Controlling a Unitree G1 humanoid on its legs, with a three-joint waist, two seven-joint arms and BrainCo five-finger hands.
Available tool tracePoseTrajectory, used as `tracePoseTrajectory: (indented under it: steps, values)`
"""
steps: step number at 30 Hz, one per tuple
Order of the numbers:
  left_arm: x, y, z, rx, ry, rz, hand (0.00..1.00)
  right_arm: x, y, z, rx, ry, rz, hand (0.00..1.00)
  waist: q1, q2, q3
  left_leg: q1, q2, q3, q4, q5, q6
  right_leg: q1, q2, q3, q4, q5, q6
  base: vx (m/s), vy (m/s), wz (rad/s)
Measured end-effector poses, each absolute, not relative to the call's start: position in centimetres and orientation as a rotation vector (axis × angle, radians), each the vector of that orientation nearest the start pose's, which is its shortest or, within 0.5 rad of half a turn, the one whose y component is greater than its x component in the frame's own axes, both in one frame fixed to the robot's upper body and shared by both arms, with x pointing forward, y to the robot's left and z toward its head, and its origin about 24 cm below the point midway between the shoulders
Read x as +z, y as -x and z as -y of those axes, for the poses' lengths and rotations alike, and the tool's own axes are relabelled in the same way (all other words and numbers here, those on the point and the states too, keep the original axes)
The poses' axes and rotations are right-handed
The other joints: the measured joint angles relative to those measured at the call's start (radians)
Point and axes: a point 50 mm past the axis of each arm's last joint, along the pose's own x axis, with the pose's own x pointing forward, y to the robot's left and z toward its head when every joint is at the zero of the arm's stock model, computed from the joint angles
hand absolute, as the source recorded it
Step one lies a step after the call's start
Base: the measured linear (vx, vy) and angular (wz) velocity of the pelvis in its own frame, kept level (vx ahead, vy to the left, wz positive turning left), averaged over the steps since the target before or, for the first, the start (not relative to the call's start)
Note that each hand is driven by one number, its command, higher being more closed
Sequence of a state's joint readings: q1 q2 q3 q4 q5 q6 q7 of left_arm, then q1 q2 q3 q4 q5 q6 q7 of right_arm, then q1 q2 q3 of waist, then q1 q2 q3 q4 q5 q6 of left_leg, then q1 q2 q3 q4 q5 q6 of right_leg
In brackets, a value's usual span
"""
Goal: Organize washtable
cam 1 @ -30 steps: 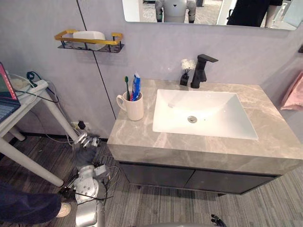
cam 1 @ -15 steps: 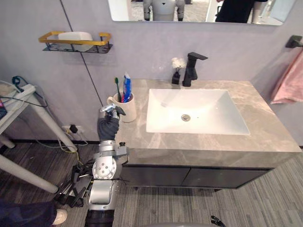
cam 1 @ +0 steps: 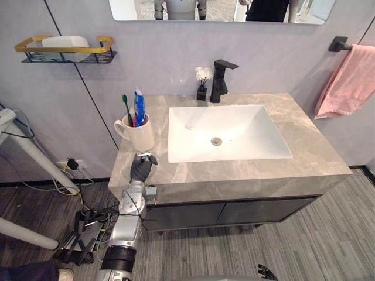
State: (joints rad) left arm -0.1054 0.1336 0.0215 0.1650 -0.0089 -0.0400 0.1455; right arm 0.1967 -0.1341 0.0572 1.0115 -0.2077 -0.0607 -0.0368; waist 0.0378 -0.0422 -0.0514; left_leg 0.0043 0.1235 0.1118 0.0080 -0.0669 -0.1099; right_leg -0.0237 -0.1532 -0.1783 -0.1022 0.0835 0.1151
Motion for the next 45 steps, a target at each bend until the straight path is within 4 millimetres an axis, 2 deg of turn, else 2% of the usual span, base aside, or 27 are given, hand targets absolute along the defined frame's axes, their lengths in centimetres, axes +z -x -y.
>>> tracePoseTrajectory:
  steps: [6, 14, 30, 32, 34, 39, 41, 44, 45]
  values:
    - [4.7, -28.3, -20.1, 0.255, -0.162, 0.013, 1.0, -16.3, -6.6, 19.7, 0.056, 0.327, -1.134, 0.0, -0.02, -0.01, 0.008, -0.009, -0.001, 0.003, -0.004, 0.0, 0.0, -0.013, 0.0, 0.002, 0.0, 0.0, 0.0, 0.01, -0.001, -0.01]
    - [7.2, -29.6, -21.8, 0.341, -0.2, 0.09, 1.0, -15.9, -7.8, 19.4, 0.078, 0.338, -1.075, 0.0, -0.022, -0.027, 0.054, -0.045, -0.002, 0.026, 0.006, -0.001, 0.001, -0.063, 0.001, 0.032, -0.002, 0.016, -0.005, -0.04, -0.015, -0.1]
    - [12.3, -32.1, -22.4, 0.349, -0.196, 0.259, 1.0, -15.0, -9.6, 19.3, 0.076, 0.339, -0.981, 0.0, -0.025, -0.036, 0.16, -0.097, -0.003, 0.025, 0.039, -0.003, 0.005, -0.107, 0.001, 0.046, 0.002, 0.033, -0.017, -0.02, -0.011, -0.01]
    - [13.0, -32.5, -23.1, 0.356, -0.229, 0.269, 1.0, -14.8, -10.0, 19.3, 0.078, 0.341, -0.962, 0.0, -0.025, -0.037, 0.178, -0.101, -0.003, 0.024, 0.046, -0.003, 0.005, -0.108, 0.001, 0.047, 0.002, 0.037, -0.022, -0.07, -0.026, -0.04]
    - [14.6, -33.1, -24.2, 0.378, -0.278, 0.3, 1.0, -14.6, -10.4, 19.2, 0.085, 0.344, -0.938, 0.0, -0.028, -0.042, 0.189, -0.123, -0.003, 0.027, 0.058, -0.004, 0.005, -0.129, 0.001, 0.057, 0.003, 0.047, -0.019, -0.08, -0.023, -0.07]
    - [19.0, -33.7, -25.4, 0.429, -0.333, 0.425, 1.0, -13.9, -11.5, 18.7, 0.105, 0.353, -0.876, 0.0, -0.026, -0.058, 0.229, -0.157, -0.001, 0.03, 0.087, -0.005, 0.003, -0.157, 0.002, 0.071, 0.003, 0.063, -0.018, -0.07, -0.02, -0.05]
    - [20.8, -34.0, -25.3, 0.436, -0.334, 0.479, 1.0, -13.8, -11.7, 18.6, 0.109, 0.352, -0.86, 0.0, -0.026, -0.065, 0.245, -0.174, 0.001, 0.029, 0.104, -0.008, 0.002, -0.168, 0.002, 0.073, 0.003, 0.068, -0.02, -0.07, -0.02, -0.02]
    - [22.5, -34.2, -25.0, 0.438, -0.326, 0.529, 1.0, -13.6, -12.0, 18.4, 0.114, 0.353, -0.843, 0.0, -0.027, -0.073, 0.257, -0.201, 0.002, 0.028, 0.117, -0.008, 0.002, -0.189, 0.002, 0.075, 0.003, 0.076, -0.021, -0.06, -0.019, -0.01]
    - [24.2, -34.6, -24.0, 0.427, -0.322, 0.583, 1.0, -13.3, -12.4, 18.2, 0.126, 0.361, -0.819, 0.0, -0.028, -0.083, 0.286, -0.214, 0.003, 0.023, 0.136, -0.01, 0.0, -0.192, 0.003, 0.074, 0.003, 0.081, -0.022, -0.07, -0.021, 0.03]
